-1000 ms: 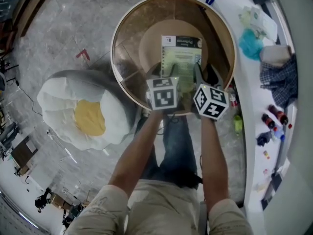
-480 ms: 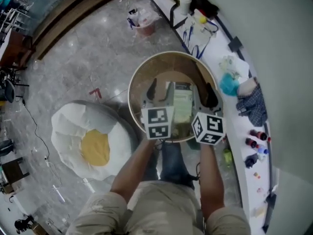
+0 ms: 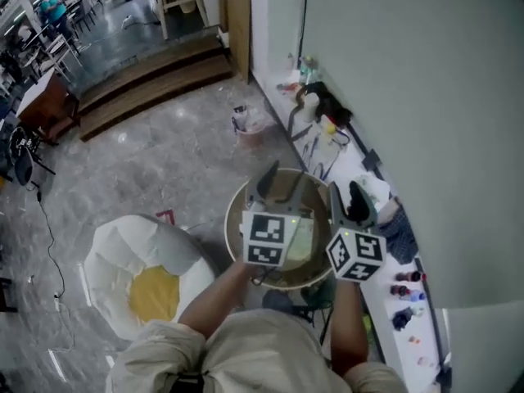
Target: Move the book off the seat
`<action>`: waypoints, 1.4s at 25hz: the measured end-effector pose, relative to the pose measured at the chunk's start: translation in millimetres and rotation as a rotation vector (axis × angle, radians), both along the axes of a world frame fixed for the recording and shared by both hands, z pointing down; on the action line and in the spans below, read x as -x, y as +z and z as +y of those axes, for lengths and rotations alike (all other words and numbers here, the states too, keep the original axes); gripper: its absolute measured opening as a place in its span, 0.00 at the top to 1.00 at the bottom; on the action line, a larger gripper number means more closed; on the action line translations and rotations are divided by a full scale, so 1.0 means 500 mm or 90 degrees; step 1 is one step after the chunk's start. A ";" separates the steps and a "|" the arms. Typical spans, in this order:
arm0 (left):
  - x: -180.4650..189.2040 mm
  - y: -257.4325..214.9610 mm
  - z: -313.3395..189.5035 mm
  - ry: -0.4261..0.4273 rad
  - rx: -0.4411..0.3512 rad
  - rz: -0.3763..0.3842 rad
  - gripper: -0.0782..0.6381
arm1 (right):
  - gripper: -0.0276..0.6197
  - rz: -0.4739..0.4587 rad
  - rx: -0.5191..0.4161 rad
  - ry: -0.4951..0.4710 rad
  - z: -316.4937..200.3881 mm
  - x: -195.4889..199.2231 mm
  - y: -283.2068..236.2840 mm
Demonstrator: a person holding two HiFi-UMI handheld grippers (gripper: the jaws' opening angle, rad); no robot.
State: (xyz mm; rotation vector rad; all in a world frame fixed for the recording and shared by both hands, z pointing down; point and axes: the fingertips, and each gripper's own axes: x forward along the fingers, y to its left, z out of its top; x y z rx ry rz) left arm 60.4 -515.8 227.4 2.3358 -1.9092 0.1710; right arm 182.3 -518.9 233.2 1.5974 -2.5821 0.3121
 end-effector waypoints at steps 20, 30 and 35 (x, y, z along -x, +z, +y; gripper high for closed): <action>0.033 -0.105 0.080 0.016 -0.102 -0.008 0.89 | 0.95 0.018 -0.091 0.003 0.081 0.024 -0.114; 0.045 -0.099 0.095 -0.011 -0.121 -0.003 0.89 | 0.95 0.038 -0.096 0.001 0.094 0.032 -0.100; 0.056 -0.075 0.081 -0.015 -0.111 -0.014 0.89 | 0.95 0.025 -0.089 -0.008 0.086 0.045 -0.095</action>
